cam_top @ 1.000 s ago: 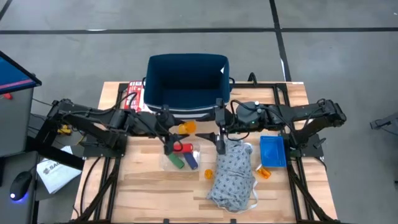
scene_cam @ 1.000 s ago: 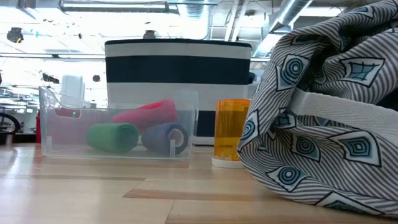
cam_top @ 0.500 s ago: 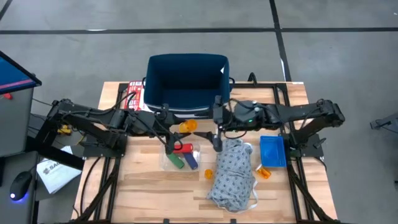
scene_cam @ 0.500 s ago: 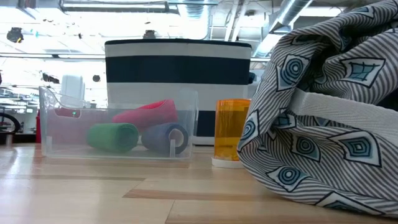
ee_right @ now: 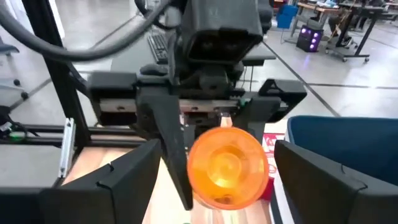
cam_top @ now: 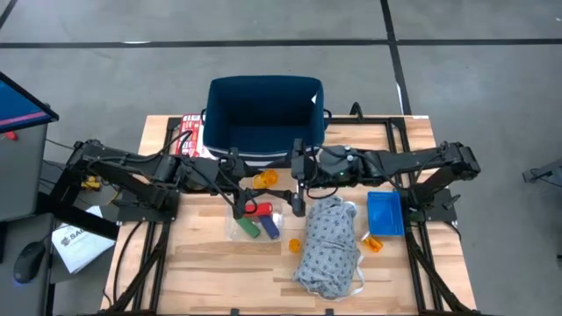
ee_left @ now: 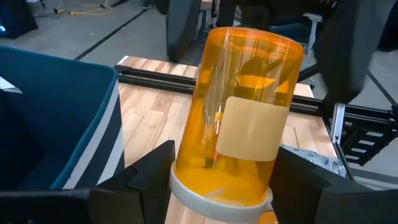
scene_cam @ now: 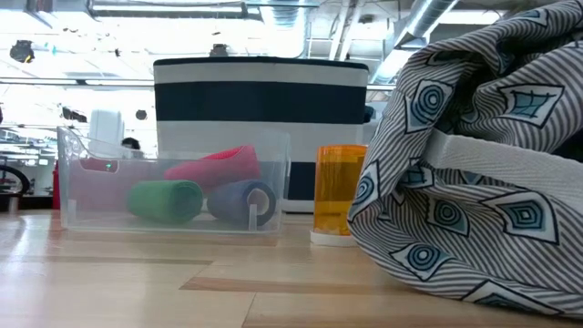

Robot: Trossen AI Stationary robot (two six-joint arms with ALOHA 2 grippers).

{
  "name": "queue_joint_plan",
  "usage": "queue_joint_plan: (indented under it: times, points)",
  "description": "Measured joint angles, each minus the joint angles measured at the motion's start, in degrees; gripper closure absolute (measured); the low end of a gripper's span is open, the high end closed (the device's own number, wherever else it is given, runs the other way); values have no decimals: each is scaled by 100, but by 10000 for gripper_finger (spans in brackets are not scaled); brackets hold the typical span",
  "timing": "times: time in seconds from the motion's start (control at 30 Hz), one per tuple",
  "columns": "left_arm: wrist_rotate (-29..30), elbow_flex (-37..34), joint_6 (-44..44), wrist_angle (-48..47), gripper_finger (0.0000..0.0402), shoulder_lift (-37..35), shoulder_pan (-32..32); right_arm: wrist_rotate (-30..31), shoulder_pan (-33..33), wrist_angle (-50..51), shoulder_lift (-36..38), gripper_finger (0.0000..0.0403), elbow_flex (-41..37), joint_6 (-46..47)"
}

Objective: Pick & place medical supplies in basket/bin
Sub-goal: Put the left orange pill bottle into the small blue bin

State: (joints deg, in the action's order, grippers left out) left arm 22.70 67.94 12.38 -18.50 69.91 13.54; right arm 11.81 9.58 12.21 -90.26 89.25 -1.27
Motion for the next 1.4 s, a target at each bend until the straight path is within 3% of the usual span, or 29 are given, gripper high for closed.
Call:
queue_joint_plan:
  times: [0.2, 0.83, 1.17, 1.4]
  points:
    - [0, 0, 16, -1, 193, 0, 0, 4, 5, -44, -9, 107, -7, -25]
    - [-7, -2, 50, 15, 193, 0, 0, 9, 12, -36, -11, 219, -7, -23]
    - [-7, -2, 50, 15, 192, 0, 0, 15, 12, -33, -11, 217, -7, -23]
    - [-2, -2, 74, -66, 161, 0, 2, 23, 12, -33, -11, 228, -7, -23]
